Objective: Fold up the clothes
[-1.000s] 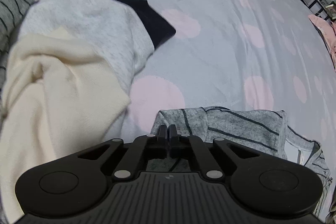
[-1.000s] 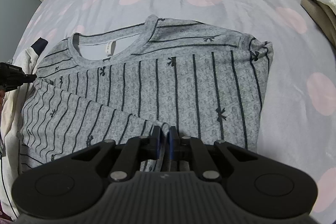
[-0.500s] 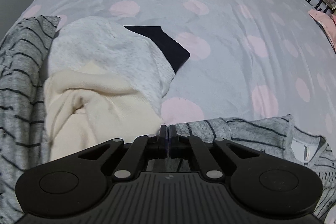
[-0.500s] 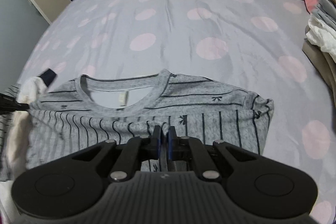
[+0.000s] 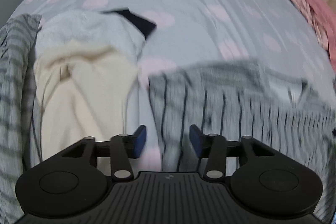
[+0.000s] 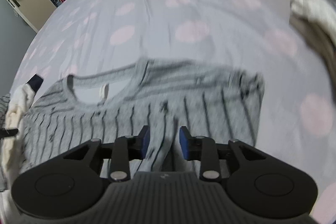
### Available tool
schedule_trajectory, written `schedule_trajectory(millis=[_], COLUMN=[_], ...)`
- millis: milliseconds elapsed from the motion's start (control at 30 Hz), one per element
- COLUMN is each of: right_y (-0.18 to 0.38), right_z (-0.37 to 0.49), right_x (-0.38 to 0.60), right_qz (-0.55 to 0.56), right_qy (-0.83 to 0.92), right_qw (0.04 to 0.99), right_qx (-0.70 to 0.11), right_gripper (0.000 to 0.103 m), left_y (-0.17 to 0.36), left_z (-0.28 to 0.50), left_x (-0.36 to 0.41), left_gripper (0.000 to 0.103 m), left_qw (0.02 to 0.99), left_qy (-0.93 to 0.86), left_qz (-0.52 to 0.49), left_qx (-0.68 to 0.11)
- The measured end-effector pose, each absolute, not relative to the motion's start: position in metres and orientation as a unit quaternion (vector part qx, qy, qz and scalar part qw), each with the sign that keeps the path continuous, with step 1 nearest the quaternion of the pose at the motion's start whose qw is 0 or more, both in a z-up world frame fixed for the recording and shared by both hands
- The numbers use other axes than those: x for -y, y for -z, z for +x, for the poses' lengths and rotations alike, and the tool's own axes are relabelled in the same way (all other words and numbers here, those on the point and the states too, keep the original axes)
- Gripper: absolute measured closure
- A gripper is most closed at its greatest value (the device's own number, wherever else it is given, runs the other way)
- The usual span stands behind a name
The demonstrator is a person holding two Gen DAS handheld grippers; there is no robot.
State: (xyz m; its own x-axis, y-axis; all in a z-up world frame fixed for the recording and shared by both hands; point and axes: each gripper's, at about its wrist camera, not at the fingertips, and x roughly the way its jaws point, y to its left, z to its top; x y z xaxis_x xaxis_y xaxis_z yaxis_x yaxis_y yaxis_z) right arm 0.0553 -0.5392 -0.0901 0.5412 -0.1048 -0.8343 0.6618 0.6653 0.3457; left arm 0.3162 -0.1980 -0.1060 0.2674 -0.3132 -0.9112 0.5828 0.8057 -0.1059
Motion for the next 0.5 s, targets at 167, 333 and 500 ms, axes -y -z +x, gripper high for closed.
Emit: schedule_trajectory(millis=[167,333,500], right_y=[0.101,0.116,0.127], right_z=[0.042,0.031,0.041], right_x=[0.518,0.498,0.482], right_qz=[0.353,0.357,0.306], right_qy=[0.207,0.201,0.222], right_qw=[0.796,0.784,0.782], right_qx=[-0.446,-0.467,-0.496], right_gripper=[0.067,0.082,0.094], left_y=[0.127,0.138,0.134], left_z=[0.28,0.269,0.262], left_x=[0.176,0.166,0.165], left_gripper=[0.061,0.081,0.087], left_qw=[0.783,0.78,0.792], left_qy=[0.284,0.282,0.264], left_qz=[0.14,0.132,0.147], left_qx=[-0.536,-0.543,-0.531])
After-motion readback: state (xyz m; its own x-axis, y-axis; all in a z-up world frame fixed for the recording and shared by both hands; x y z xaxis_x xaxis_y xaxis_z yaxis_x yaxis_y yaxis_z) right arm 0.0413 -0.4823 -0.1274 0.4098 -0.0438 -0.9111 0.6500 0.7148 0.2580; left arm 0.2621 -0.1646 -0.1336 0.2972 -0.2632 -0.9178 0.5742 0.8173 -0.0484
